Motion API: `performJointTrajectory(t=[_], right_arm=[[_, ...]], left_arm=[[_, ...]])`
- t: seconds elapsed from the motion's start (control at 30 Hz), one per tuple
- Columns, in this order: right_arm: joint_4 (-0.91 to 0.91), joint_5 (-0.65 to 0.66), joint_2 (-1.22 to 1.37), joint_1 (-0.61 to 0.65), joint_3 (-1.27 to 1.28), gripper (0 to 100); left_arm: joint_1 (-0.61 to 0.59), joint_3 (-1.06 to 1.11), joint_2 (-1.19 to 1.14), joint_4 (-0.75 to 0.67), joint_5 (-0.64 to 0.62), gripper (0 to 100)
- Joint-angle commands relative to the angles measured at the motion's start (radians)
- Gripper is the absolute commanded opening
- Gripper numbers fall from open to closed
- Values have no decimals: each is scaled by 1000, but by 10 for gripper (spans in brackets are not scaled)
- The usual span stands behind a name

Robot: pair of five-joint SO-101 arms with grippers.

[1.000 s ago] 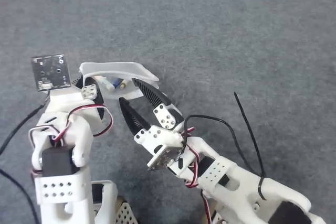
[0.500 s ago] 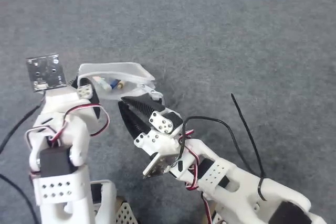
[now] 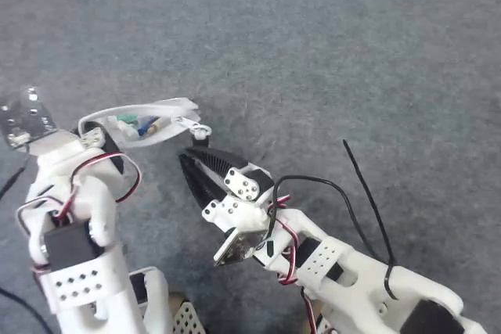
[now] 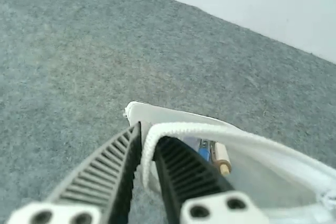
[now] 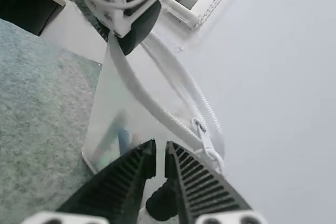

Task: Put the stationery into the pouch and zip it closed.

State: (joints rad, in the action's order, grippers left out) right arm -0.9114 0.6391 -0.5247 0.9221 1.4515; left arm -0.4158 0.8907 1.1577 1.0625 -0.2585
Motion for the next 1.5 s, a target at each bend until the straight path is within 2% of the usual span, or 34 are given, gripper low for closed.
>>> performJointTrajectory(t=[0.0,0.13,0.3,0.43,0.57,0.77,1.13,1.3,1.47], right_arm=[[38,12,-61,5,-14,49],[196,9,-122,5,-31,49],[483,0,-329,1,-44,49],[759,-110,-492,-2,-95,53],[961,-143,-591,-19,-150,57],[1000,-143,-622,-39,-144,180],[989,-146,-621,-70,-130,159],[989,-322,-610,-71,-160,159],[989,-457,-469,-71,-242,159]], left_arm=[[-9,-22,31,-40,-15,16],[-6,-22,31,-40,-12,16],[-5,-22,31,-40,-12,16],[-5,-21,31,-40,-12,16],[-5,-19,31,-40,-12,16],[-5,-19,31,-40,-12,16],[-5,-19,31,-40,-11,16],[-5,-19,31,-40,-11,16],[-5,-18,31,-40,-11,16]])
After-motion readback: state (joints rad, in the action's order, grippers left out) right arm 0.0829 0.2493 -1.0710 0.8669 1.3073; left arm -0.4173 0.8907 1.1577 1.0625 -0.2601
